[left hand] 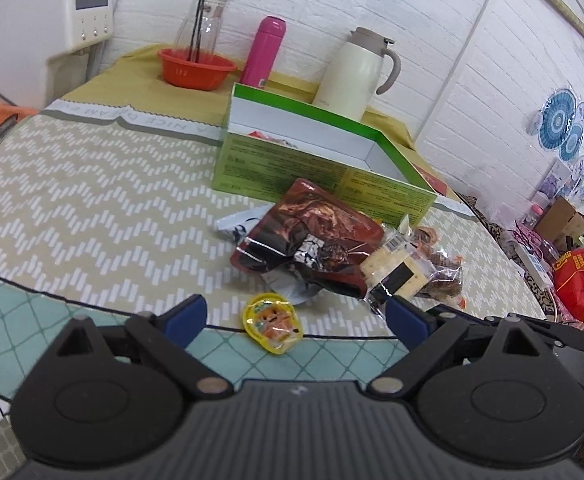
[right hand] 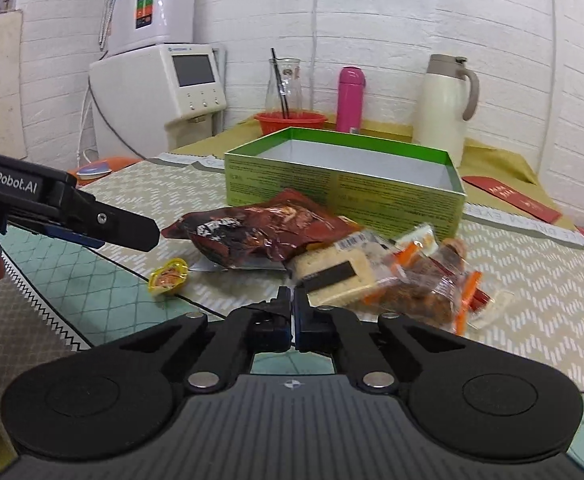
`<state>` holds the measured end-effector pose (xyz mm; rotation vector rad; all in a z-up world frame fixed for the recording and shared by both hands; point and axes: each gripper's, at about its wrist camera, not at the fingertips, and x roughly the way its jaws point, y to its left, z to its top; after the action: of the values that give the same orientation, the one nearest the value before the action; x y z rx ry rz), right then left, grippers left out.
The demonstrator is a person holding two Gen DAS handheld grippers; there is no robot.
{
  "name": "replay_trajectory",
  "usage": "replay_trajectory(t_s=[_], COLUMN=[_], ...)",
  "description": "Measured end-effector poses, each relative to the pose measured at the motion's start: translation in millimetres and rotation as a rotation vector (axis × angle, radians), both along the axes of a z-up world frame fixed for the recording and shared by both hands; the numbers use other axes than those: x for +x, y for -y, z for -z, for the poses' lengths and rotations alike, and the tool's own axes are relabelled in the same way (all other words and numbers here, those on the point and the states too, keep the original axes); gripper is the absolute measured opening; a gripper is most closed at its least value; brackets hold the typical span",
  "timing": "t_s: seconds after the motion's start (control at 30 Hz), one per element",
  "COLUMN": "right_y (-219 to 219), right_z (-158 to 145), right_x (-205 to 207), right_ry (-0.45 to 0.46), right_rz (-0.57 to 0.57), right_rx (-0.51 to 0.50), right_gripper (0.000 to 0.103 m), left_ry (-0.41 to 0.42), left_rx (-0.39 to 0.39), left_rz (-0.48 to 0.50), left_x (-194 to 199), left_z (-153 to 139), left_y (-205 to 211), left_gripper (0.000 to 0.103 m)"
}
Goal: Organize snacks
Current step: 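Return the right tool to the pile toward the brown jerky bag, then grasp the brown jerky bag with the right tool and lift it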
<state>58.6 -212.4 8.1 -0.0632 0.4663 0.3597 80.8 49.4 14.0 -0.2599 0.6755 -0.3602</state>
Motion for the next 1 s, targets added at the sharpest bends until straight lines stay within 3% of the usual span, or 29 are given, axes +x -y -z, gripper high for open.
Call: replay_trajectory(t_s=[0.07,0.17,0.23,0.27,0.3,0.37,0.47,0.53,0.57,0.6,0.63,0.8,0.97,1.0], right_y=[4,-8,-21,-28,-36,-53,-75,-84,-82,-78,-74,-46,-6,2], right_z=[0,-1,-2,-1,-1,0,4,8,9,8,6,1,10,12], right_x=[4,9,10,11,12,15,22,28,29,28,25,-2,-24,-29], right_ry=[-0.022,0.003,0.035,0.048,0.057,0.087,0.133,0.134,0.115,0.1,0.093,0.065,-0.024,-0.033], right_rz=[0.002,-0.022,-0.055,-0.077,-0.103,-0.143,-0.168,-0.175,-0.185,-0.189,-0.192,-0.195,-0.128,-0.11], right_rx=[0.055,0.065,0.04,0.031,0.019,-0.026,-0.115,-0.181,-0.18,-0.16,-0.147,-0.141,-0.085,-0.059], right_gripper=[0.037,0.05,0.069,0.086,0.092,0.092,0.088,0.047,0.039,0.017,0.011,0.002,0.001,0.006], left_ry=[0.012,0.043,0.05,0.045,0.035,0.026,0.019,0.012,0.011,0.01,0.009,-0.005,-0.003,-0.008], left_rx=[0.007,0.029,0.036,0.034,0.031,0.029,0.015,0.008,0.009,0.011,0.012,-0.004,0.014,0.018], left_rz=[0.003,-0.006,-0.028,-0.039,-0.053,-0.079,-0.104,-0.104,-0.103,-0.098,-0.092,-0.024,0.096,0.123], left_x=[5,12,18,23,28,35,36,35,33,32,30,29,22,20], left_z=[-3,-9,-11,-12,-12,-12,-12,-11,-11,-10,-9,-4,0,1], left_y=[1,-2,-8,-13,-18,-26,-35,-39,-40,-40,-39,-25,9,17], left_gripper=[0.095,0.095,0.095,0.095,0.095,0.095,0.095,0.095,0.095,0.095,0.095,0.095,0.095,0.095])
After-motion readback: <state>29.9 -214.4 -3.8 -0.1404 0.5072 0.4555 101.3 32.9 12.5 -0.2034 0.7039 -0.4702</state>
